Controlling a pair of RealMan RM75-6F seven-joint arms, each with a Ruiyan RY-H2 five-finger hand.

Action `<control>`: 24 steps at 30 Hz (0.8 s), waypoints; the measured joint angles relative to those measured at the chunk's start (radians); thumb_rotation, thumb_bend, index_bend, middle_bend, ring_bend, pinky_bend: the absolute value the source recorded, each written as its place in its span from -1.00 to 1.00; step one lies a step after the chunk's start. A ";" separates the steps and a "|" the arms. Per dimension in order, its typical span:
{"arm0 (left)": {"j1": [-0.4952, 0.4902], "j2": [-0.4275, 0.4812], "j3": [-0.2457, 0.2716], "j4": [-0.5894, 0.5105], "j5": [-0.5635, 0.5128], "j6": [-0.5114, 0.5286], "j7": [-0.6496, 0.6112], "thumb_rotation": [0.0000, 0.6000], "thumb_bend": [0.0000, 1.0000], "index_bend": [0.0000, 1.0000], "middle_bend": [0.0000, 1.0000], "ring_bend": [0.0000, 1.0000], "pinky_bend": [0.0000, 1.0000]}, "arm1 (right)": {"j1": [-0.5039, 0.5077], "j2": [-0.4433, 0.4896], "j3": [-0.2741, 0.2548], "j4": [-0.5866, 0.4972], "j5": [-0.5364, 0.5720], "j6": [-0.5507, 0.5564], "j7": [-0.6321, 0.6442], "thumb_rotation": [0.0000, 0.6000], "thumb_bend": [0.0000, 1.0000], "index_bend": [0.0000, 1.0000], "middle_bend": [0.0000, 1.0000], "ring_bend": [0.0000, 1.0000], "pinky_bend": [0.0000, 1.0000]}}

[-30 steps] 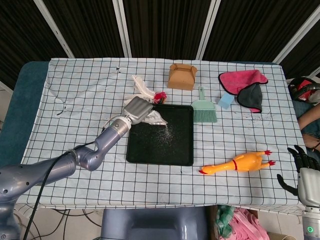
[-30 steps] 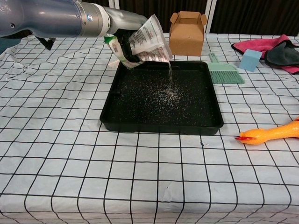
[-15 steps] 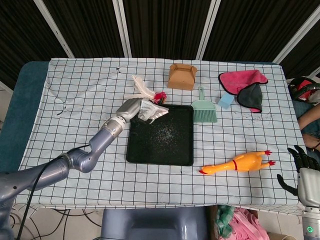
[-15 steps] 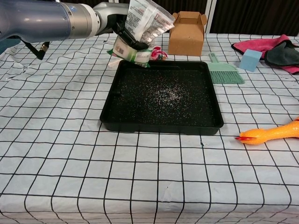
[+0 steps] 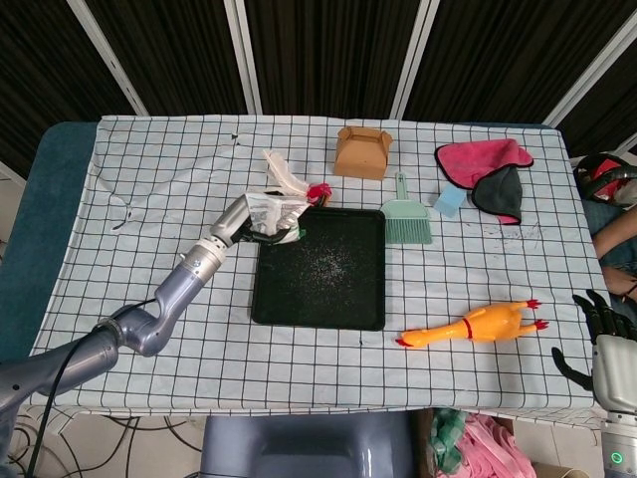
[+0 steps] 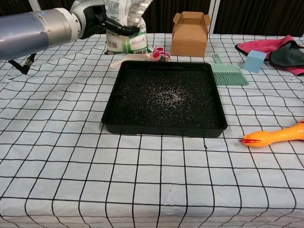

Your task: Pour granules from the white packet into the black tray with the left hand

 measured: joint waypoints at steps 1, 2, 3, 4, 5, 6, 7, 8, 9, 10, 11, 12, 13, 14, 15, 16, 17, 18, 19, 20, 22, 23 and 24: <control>0.013 -0.003 0.009 0.011 0.014 0.026 -0.028 1.00 0.19 0.22 0.19 0.03 0.24 | 0.000 0.000 0.000 0.000 0.000 0.000 -0.001 1.00 -0.53 -0.67 -0.84 -0.66 -0.66; 0.022 -0.005 0.016 0.020 0.025 0.045 -0.047 1.00 0.19 0.22 0.19 0.03 0.24 | 0.000 0.000 0.000 -0.001 0.001 0.001 -0.003 1.00 -0.53 -0.67 -0.84 -0.66 -0.66; 0.037 -0.008 0.028 0.035 0.039 0.073 -0.069 1.00 0.19 0.22 0.19 0.03 0.24 | -0.001 0.000 0.000 -0.001 0.002 0.001 -0.004 1.00 -0.53 -0.67 -0.84 -0.66 -0.66; 0.048 -0.011 0.039 0.048 0.051 0.092 -0.087 1.00 0.19 0.22 0.19 0.03 0.24 | -0.001 -0.001 0.001 -0.002 0.003 0.003 -0.005 1.00 -0.53 -0.67 -0.84 -0.66 -0.66; 0.058 -0.015 0.052 0.063 0.064 0.111 -0.106 1.00 0.19 0.22 0.19 0.03 0.24 | -0.002 -0.001 0.001 -0.003 0.003 0.004 -0.006 1.00 -0.53 -0.67 -0.84 -0.66 -0.66; 0.071 -0.021 0.071 0.087 0.082 0.137 -0.129 1.00 0.19 0.22 0.19 0.03 0.24 | -0.003 -0.001 0.001 -0.003 0.003 0.005 -0.007 1.00 -0.53 -0.67 -0.84 -0.66 -0.66; 0.081 -0.026 0.086 0.107 0.096 0.157 -0.144 1.00 0.19 0.22 0.19 0.03 0.24 | -0.003 0.000 0.001 -0.004 0.003 0.005 -0.007 1.00 -0.53 -0.67 -0.84 -0.66 -0.66; 0.090 -0.033 0.101 0.129 0.109 0.175 -0.159 1.00 0.19 0.22 0.19 0.03 0.24 | -0.003 0.000 0.001 -0.004 0.003 0.005 -0.008 1.00 -0.53 -0.67 -0.84 -0.66 -0.66; 0.102 -0.042 0.121 0.157 0.125 0.198 -0.178 1.00 0.19 0.22 0.19 0.03 0.24 | -0.003 0.000 0.001 -0.004 0.003 0.005 -0.009 1.00 -0.53 -0.67 -0.84 -0.66 -0.66; 0.112 -0.050 0.135 0.179 0.136 0.213 -0.191 1.00 0.19 0.22 0.19 0.03 0.24 | -0.003 0.000 0.001 -0.004 0.003 0.006 -0.011 1.00 -0.53 -0.67 -0.84 -0.66 -0.66; 0.121 -0.060 0.149 0.201 0.145 0.227 -0.204 1.00 0.19 0.22 0.19 0.03 0.24 | -0.003 0.000 0.001 -0.004 0.003 0.006 -0.011 1.00 -0.53 -0.67 -0.84 -0.66 -0.66; 0.131 -0.073 0.164 0.231 0.155 0.242 -0.220 1.00 0.19 0.22 0.19 0.03 0.24 | -0.003 0.000 0.002 -0.004 0.003 0.007 -0.011 1.00 -0.53 -0.67 -0.84 -0.66 -0.66; 0.139 -0.084 0.175 0.254 0.162 0.250 -0.233 1.00 0.19 0.22 0.19 0.03 0.24 | -0.003 0.000 0.002 -0.003 0.003 0.007 -0.012 1.00 -0.53 -0.67 -0.84 -0.66 -0.66; 0.146 -0.095 0.184 0.276 0.166 0.259 -0.247 1.00 0.19 0.22 0.19 0.03 0.24 | -0.004 -0.001 0.002 -0.003 0.002 0.008 -0.012 1.00 -0.53 -0.67 -0.84 -0.66 -0.66; 0.156 -0.111 0.194 0.304 0.170 0.267 -0.268 1.00 0.19 0.22 0.19 0.03 0.24 | -0.004 -0.001 0.002 -0.003 0.002 0.008 -0.011 1.00 -0.53 -0.67 -0.84 -0.66 -0.66; 0.162 -0.122 0.201 0.325 0.171 0.270 -0.287 1.00 0.19 0.22 0.19 0.03 0.24 | -0.004 -0.001 0.002 -0.003 0.003 0.008 -0.011 1.00 -0.53 -0.67 -0.84 -0.66 -0.66; 0.167 -0.134 0.209 0.347 0.173 0.271 -0.306 1.00 0.19 0.22 0.19 0.03 0.24 | -0.004 -0.001 0.002 -0.003 0.003 0.007 -0.010 1.00 -0.53 -0.67 -0.84 -0.66 -0.66; 0.172 -0.151 0.220 0.377 0.176 0.270 -0.329 1.00 0.19 0.22 0.19 0.03 0.24 | -0.004 -0.001 0.002 -0.003 0.003 0.007 -0.010 1.00 -0.53 -0.67 -0.84 -0.66 -0.66; 0.175 -0.163 0.228 0.401 0.179 0.270 -0.340 1.00 0.19 0.22 0.19 0.03 0.24 | -0.004 -0.001 0.002 -0.003 0.003 0.007 -0.010 1.00 -0.53 -0.67 -0.84 -0.66 -0.66; 0.177 -0.177 0.235 0.426 0.182 0.269 -0.350 1.00 0.19 0.22 0.19 0.03 0.24 | -0.004 -0.001 0.002 -0.003 0.004 0.007 -0.010 1.00 -0.53 -0.67 -0.84 -0.66 -0.66; 0.179 -0.208 0.252 0.481 0.190 0.268 -0.370 1.00 0.19 0.22 0.19 0.03 0.24 | -0.004 -0.001 0.002 -0.003 0.004 0.008 -0.010 1.00 -0.53 -0.67 -0.84 -0.66 -0.66; 0.179 -0.221 0.258 0.503 0.194 0.268 -0.376 1.00 0.19 0.22 0.19 0.03 0.24 | -0.004 -0.001 0.002 -0.002 0.003 0.008 -0.011 1.00 -0.53 -0.67 -0.84 -0.66 -0.66; 0.177 -0.239 0.265 0.531 0.199 0.268 -0.382 1.00 0.18 0.22 0.19 0.03 0.24 | -0.004 -0.001 0.002 -0.002 0.003 0.007 -0.011 1.00 -0.53 -0.67 -0.84 -0.66 -0.66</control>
